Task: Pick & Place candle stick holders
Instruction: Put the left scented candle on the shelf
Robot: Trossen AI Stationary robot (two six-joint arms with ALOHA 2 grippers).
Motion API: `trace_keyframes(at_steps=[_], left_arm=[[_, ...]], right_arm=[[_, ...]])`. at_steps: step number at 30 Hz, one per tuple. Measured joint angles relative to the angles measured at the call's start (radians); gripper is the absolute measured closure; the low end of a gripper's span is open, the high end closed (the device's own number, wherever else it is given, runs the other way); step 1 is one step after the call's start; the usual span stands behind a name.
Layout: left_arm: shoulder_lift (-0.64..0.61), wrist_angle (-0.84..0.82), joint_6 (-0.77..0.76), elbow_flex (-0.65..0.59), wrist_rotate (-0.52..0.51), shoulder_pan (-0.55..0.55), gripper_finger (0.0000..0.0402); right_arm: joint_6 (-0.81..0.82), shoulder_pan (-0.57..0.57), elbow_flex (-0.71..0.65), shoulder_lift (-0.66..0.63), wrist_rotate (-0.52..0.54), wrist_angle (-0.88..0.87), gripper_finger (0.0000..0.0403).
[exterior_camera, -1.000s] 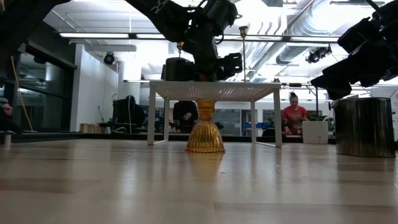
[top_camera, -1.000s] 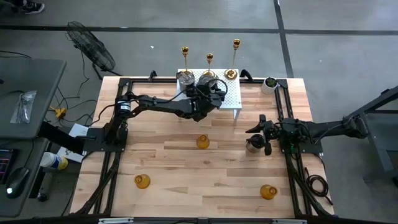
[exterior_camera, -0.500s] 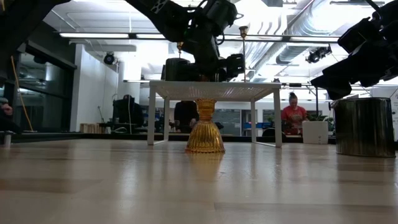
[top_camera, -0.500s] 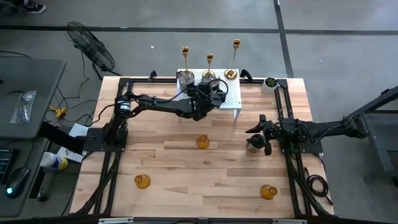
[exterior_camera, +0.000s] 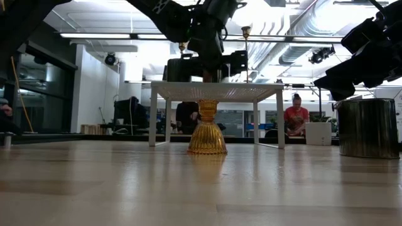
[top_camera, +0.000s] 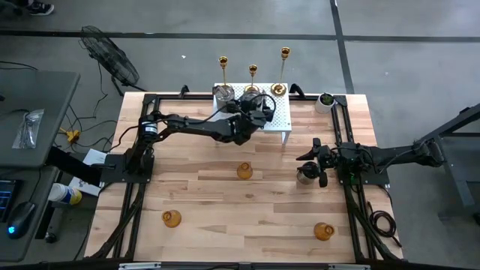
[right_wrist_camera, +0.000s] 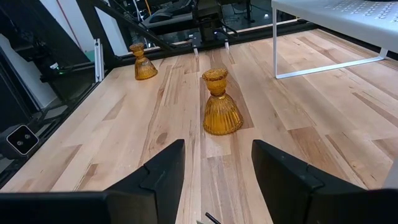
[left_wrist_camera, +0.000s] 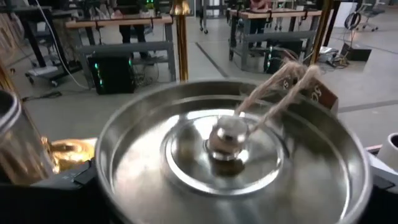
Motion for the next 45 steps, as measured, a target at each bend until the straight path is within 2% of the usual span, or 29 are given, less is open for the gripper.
trace_keyframes(at_steps=[28, 39, 45], left_arm=[[0.001, 0.346, 0.386, 0.000, -0.005, 0.000, 0.0020], [-0.024, 0.377, 0.471, 0.001, 0.015, 0.001, 0.0020], [-0.036, 0.382, 0.503, 0.019, 0.061, 0.001, 0.0020]], right_arm=[[0.000, 0.000, 0.000, 0.000, 0.000, 0.000, 0.0224], [0.000, 0.000, 0.000, 0.000, 0.000, 0.000, 0.0224], [0.000, 0.000, 0.000, 0.000, 0.000, 0.000, 0.0224]])
